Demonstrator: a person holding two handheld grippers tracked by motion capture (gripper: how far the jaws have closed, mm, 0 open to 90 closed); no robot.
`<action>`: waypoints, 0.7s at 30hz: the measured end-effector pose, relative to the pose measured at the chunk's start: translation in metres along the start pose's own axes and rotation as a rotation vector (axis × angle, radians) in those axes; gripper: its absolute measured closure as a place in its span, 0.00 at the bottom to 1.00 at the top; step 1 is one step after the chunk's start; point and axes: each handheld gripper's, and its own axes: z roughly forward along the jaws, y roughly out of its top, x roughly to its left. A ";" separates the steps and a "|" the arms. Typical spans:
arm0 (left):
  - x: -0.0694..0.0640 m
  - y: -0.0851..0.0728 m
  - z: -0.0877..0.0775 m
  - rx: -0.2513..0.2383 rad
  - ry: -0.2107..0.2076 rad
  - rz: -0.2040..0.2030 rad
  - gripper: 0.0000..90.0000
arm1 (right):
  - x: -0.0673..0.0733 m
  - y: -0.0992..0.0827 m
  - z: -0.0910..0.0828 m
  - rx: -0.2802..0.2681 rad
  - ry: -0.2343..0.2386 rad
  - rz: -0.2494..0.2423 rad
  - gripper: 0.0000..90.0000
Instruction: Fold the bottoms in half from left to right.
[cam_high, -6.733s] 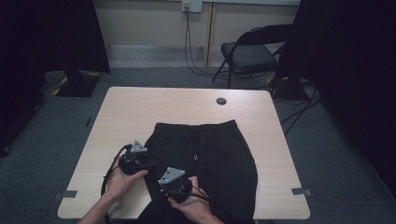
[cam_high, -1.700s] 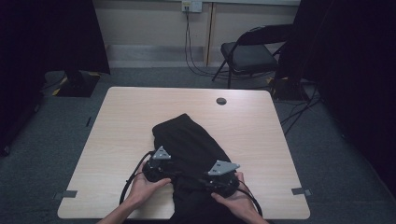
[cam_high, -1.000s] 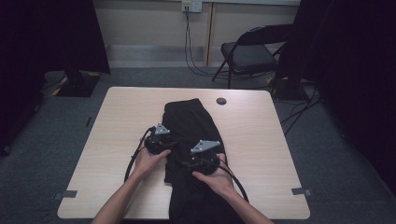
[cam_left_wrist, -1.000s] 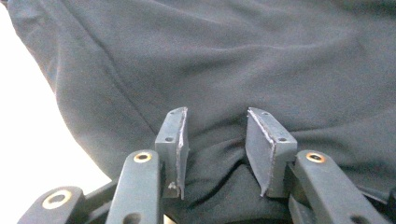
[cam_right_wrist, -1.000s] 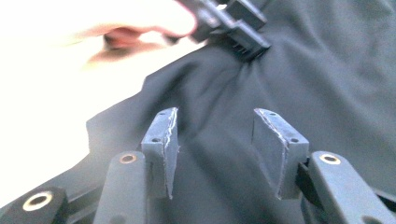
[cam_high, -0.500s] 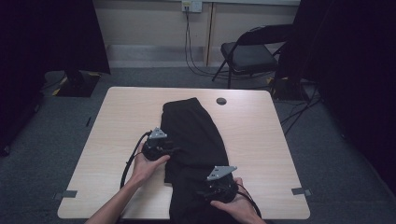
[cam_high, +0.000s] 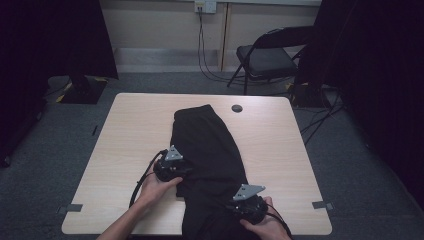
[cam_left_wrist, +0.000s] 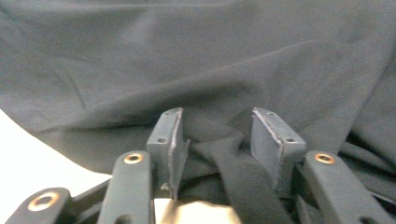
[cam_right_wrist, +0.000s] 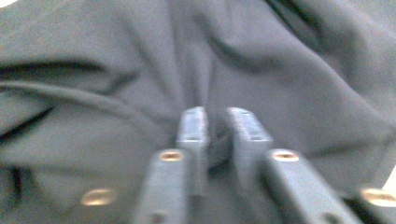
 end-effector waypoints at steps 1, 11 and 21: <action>0.001 0.000 0.000 0.002 0.005 0.003 0.62 | -0.001 -0.002 -0.003 0.007 -0.013 -0.001 0.95; 0.003 -0.001 0.000 -0.010 0.025 -0.010 0.64 | -0.019 -0.026 -0.032 0.082 -0.044 0.020 0.97; 0.005 -0.001 0.004 -0.036 0.008 -0.012 0.58 | -0.049 0.021 -0.021 -0.169 -0.058 0.091 0.72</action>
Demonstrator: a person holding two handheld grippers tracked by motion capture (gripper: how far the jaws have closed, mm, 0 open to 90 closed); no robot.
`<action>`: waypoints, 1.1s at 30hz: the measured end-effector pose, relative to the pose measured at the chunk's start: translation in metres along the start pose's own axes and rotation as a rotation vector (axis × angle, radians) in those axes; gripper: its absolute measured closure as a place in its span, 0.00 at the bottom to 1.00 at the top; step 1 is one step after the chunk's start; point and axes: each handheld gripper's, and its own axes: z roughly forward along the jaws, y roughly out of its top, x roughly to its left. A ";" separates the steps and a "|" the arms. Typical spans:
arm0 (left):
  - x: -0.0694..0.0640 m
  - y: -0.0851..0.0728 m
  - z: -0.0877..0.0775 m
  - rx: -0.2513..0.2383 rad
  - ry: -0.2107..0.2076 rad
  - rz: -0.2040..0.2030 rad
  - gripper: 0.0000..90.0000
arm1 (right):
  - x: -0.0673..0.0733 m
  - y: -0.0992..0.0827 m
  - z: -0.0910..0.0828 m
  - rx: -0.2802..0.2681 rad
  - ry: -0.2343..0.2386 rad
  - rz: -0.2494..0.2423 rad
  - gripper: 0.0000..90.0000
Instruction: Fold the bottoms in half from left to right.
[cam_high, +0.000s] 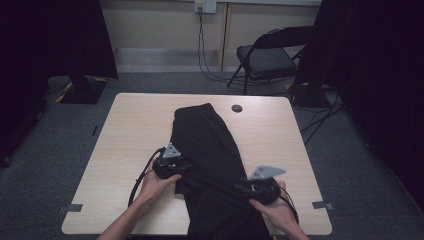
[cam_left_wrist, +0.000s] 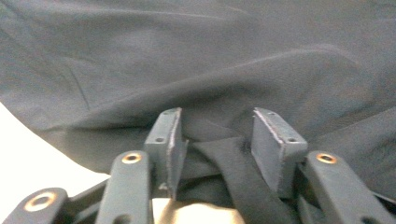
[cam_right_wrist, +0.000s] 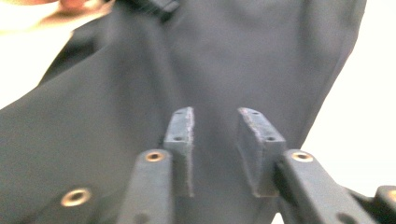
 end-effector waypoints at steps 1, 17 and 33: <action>-0.001 0.000 0.000 0.001 0.001 0.004 0.57 | -0.005 0.013 0.015 0.005 -0.008 -0.004 0.73; -0.022 -0.002 -0.005 0.030 -0.025 0.037 0.54 | -0.029 0.047 0.112 0.085 -0.017 -0.011 0.52; -0.034 0.005 -0.030 -0.003 -0.126 0.007 0.55 | 0.051 -0.019 0.028 0.162 0.167 -0.063 0.53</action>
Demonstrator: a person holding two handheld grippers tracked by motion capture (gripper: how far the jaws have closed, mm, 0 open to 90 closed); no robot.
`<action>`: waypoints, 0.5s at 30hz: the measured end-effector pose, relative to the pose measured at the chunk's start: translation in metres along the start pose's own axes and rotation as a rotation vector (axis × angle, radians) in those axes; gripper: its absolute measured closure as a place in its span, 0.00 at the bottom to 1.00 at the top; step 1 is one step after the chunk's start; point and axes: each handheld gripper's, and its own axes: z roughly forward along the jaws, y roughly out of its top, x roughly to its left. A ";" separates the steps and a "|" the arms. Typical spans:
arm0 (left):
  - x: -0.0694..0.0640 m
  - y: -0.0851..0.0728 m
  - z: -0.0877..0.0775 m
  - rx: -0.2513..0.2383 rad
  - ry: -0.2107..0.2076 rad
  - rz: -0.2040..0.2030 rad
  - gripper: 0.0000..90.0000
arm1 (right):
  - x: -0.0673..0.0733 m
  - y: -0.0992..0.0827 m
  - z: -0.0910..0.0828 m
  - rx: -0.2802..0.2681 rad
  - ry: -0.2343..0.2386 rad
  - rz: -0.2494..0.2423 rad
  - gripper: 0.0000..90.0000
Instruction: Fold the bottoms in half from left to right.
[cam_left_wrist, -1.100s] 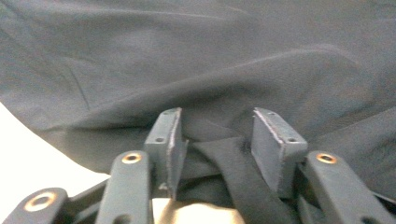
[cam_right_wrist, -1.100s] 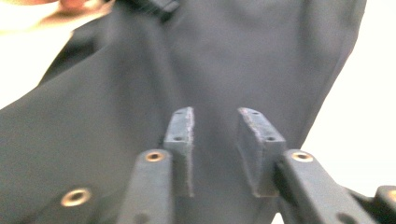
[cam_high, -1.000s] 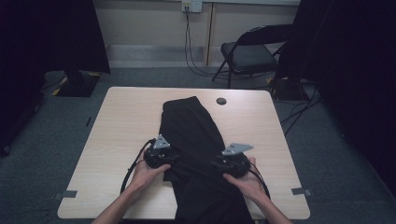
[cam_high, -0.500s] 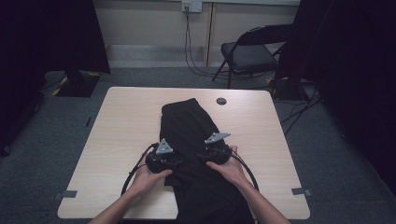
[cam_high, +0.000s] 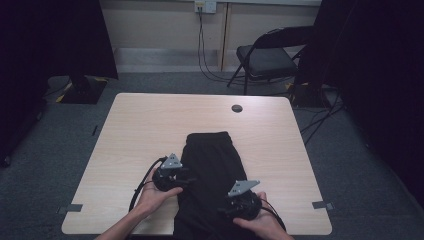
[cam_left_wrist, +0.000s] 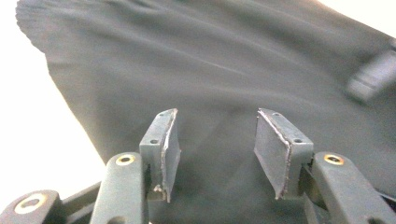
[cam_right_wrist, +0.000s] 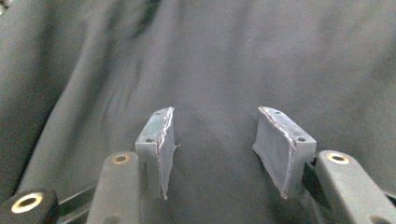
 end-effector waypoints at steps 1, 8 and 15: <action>0.002 0.002 0.003 0.013 0.009 0.019 0.56 | 0.006 -0.003 -0.003 0.009 0.023 -0.014 0.53; -0.002 0.002 0.031 0.065 0.041 0.107 0.57 | -0.003 0.005 -0.014 -0.054 -0.001 -0.012 0.55; -0.004 -0.004 0.025 0.066 0.011 0.103 0.59 | -0.071 0.041 -0.028 -0.189 -0.256 0.014 0.48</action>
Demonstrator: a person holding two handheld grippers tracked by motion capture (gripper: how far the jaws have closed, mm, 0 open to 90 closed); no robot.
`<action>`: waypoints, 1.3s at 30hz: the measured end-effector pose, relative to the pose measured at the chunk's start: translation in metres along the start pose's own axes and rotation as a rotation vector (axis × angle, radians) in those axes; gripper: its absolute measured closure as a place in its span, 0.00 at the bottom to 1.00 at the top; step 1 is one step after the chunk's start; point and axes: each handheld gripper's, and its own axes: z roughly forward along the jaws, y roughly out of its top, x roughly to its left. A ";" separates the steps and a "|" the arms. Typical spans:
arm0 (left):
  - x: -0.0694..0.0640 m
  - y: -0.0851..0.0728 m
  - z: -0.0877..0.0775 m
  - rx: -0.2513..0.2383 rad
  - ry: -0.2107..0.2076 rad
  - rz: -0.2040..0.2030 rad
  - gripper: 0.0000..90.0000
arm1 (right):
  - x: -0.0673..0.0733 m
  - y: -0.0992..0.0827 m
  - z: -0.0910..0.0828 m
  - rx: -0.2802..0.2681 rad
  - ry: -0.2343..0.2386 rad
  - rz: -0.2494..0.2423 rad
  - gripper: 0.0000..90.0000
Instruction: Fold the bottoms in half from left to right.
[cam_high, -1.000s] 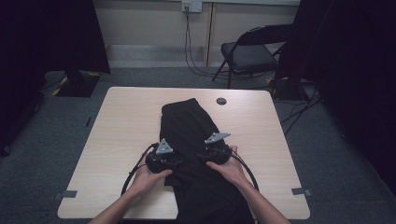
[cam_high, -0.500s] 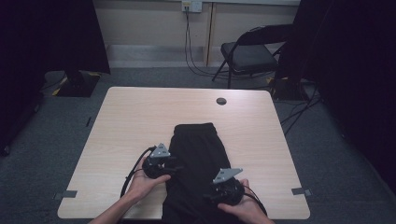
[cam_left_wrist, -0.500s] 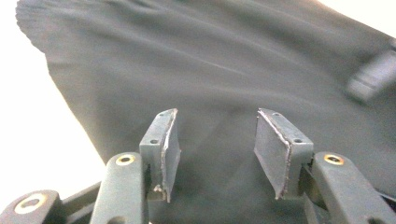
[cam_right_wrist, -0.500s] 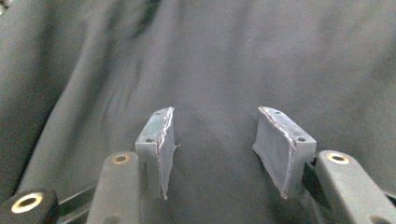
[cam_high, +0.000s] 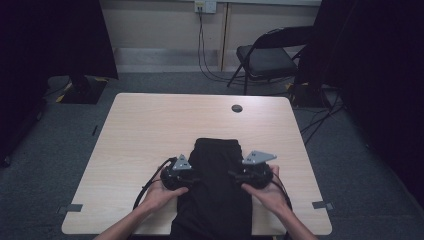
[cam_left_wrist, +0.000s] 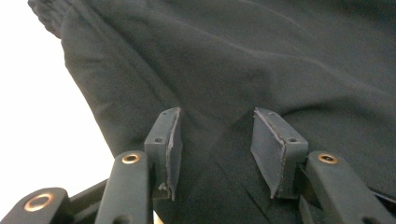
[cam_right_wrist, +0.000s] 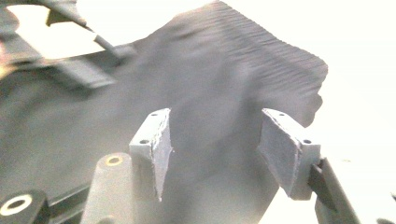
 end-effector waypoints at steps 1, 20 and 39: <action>-0.001 -0.001 -0.002 0.007 0.000 0.001 0.59 | -0.011 0.003 0.006 0.004 0.005 0.034 0.45; 0.025 0.005 -0.010 0.005 0.009 -0.099 0.44 | -0.044 0.001 0.082 0.121 -0.043 0.195 0.37; 0.053 0.010 0.014 -0.045 0.076 -0.185 0.49 | -0.028 -0.003 0.083 0.058 0.018 0.200 0.77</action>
